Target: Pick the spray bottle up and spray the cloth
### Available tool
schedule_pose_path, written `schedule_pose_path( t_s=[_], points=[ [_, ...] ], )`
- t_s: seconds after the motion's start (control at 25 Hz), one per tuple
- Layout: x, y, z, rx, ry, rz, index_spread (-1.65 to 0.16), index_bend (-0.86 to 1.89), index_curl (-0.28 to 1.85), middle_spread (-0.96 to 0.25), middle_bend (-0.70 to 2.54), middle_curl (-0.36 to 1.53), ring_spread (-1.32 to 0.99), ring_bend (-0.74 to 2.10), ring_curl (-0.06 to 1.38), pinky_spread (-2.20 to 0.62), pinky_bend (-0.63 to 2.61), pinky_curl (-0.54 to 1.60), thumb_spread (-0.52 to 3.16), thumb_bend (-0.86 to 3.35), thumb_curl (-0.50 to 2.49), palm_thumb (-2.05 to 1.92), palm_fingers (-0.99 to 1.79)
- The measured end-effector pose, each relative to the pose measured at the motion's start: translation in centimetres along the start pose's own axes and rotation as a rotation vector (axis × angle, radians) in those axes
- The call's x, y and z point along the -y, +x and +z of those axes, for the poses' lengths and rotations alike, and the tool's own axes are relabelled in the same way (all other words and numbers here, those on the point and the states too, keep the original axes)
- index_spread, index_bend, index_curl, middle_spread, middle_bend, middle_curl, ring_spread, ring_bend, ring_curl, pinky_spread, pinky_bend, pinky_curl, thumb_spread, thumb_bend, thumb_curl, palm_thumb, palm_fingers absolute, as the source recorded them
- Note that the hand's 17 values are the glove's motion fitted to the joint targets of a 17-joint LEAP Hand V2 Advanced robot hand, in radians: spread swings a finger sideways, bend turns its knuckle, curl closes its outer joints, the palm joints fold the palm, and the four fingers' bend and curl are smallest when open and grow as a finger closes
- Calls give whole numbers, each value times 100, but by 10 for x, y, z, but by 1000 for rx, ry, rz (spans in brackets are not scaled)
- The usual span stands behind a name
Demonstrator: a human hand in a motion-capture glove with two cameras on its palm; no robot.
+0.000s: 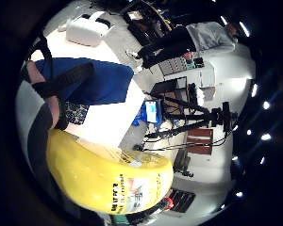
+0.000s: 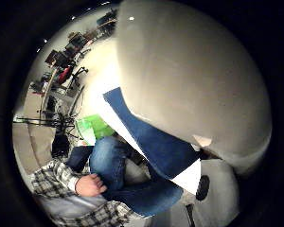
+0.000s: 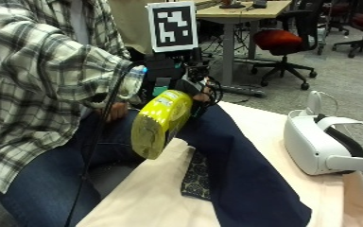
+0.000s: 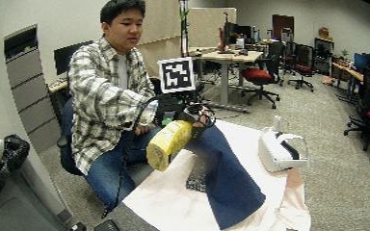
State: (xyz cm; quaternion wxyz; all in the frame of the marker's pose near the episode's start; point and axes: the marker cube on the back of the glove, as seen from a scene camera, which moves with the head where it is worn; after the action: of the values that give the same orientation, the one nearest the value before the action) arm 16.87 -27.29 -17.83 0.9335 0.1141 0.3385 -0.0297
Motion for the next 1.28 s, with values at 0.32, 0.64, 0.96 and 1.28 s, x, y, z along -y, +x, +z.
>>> schedule_pose_path(
  t_s=[0.32,0.64,0.96,1.28],
  points=[
    [0,-5,5,-94,-37,-59,-29,17,59,-12,50,57,-19,58,51,-11,47,46,24,-3,78,112,120],
    [-2,-9,2,-70,-35,-47,-30,16,60,-13,50,57,-19,58,51,-11,47,46,25,-3,79,112,120],
    [-5,-36,3,3,0,-53,-30,16,60,-13,50,57,-19,58,51,-11,47,46,25,-3,79,112,120],
    [-5,-10,-32,538,199,130,-30,16,60,-13,50,57,-19,59,51,-11,47,46,25,-3,80,112,119]
  ],
)
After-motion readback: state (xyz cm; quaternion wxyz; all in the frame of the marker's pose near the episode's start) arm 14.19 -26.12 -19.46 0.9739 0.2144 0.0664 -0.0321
